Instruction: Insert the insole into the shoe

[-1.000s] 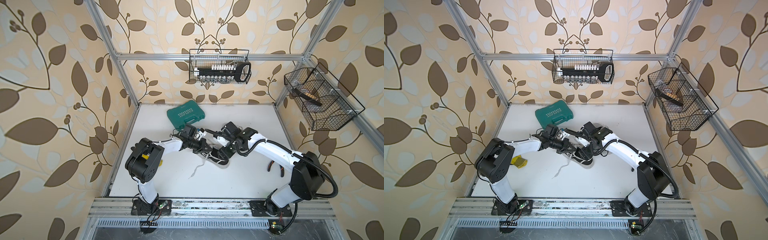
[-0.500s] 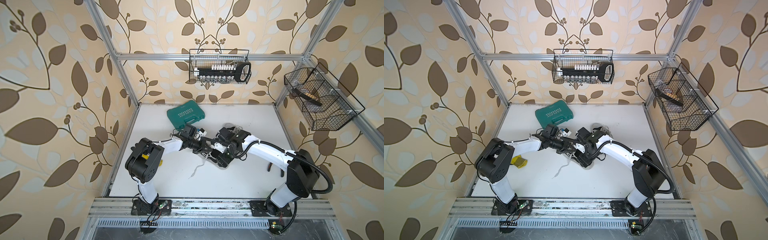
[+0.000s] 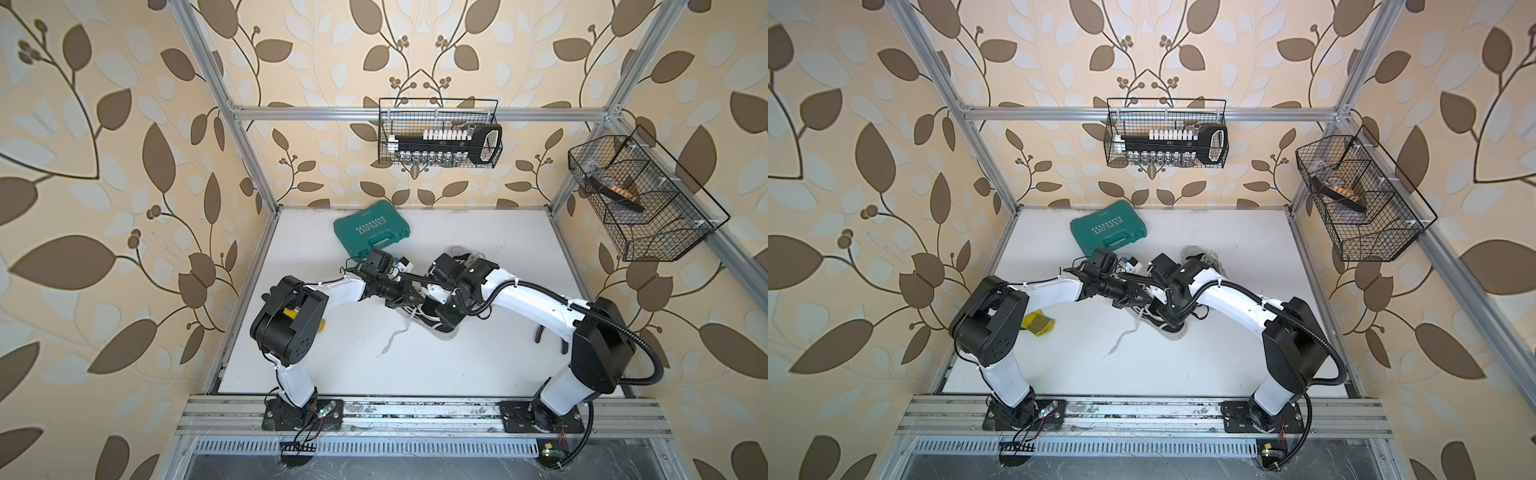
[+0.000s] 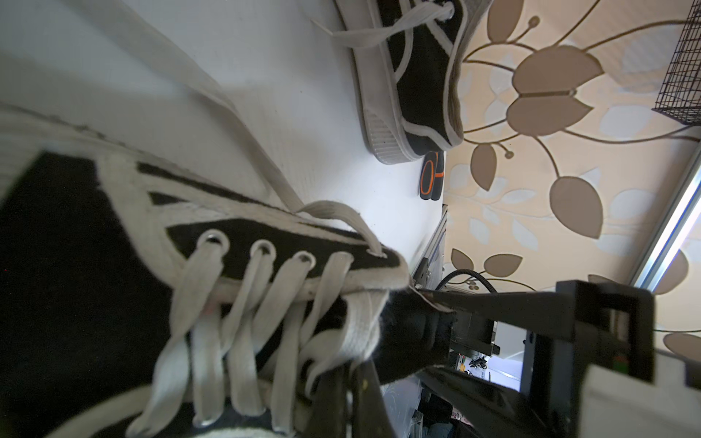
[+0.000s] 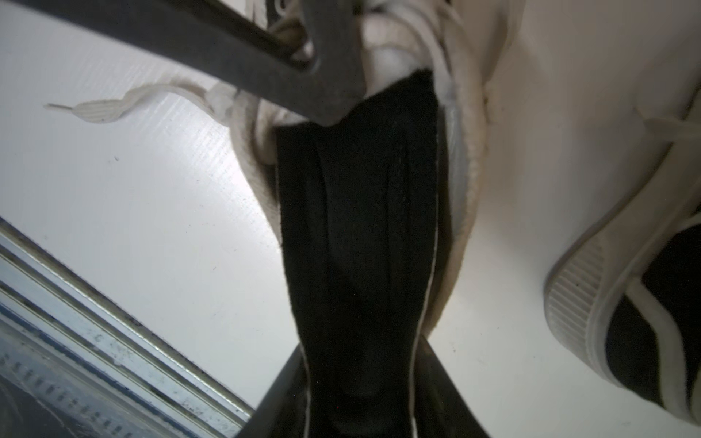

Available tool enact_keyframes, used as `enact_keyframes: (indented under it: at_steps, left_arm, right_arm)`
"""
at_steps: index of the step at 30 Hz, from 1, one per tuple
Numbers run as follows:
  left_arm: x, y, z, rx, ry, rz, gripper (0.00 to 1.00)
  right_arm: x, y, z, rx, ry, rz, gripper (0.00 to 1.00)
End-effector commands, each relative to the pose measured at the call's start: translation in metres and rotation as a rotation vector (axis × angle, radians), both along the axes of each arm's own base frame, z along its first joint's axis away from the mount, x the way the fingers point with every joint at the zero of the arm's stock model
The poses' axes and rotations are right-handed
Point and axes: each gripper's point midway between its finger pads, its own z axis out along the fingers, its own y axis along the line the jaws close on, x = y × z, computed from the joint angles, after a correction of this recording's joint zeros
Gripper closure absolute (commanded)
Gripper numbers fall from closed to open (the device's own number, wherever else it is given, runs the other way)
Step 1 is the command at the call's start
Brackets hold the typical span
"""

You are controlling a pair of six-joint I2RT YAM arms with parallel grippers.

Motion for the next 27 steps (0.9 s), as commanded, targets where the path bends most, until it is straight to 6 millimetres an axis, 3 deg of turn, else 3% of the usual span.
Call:
enact_keyframes:
  at_steps: [1, 8, 12, 17, 21, 25, 27]
  left_arm:
    - [-0.002, -0.007, 0.027, -0.041, -0.061, -0.036, 1.0]
    - [-0.003, -0.008, 0.027, -0.052, -0.057, -0.037, 1.0]
    - [-0.001, -0.01, 0.028, -0.066, -0.054, -0.033, 1.0]
    - [-0.004, -0.008, 0.029, -0.064, -0.055, -0.035, 1.0]
    - [-0.005, -0.008, 0.024, -0.061, -0.043, -0.035, 1.0]
    - [-0.005, -0.007, 0.025, -0.067, -0.041, -0.025, 1.0]
    - [-0.006, -0.007, 0.026, -0.069, -0.044, -0.025, 1.0]
  right_arm:
    - [0.008, 0.005, 0.007, -0.001, -0.028, 0.004, 0.74]
    - [0.019, 0.018, 0.009, 0.032, -0.08, 0.043, 1.0]
    - [0.032, 0.035, 0.013, 0.088, -0.136, 0.078, 1.0]
    - [0.027, 0.019, 0.001, 0.026, -0.164, 0.126, 1.0]
    - [0.04, 0.031, 0.002, 0.045, -0.197, 0.147, 1.0]
    - [0.027, 0.023, -0.002, 0.061, -0.19, 0.168, 1.0]
    - [0.034, 0.031, -0.001, 0.097, -0.244, 0.204, 1.0]
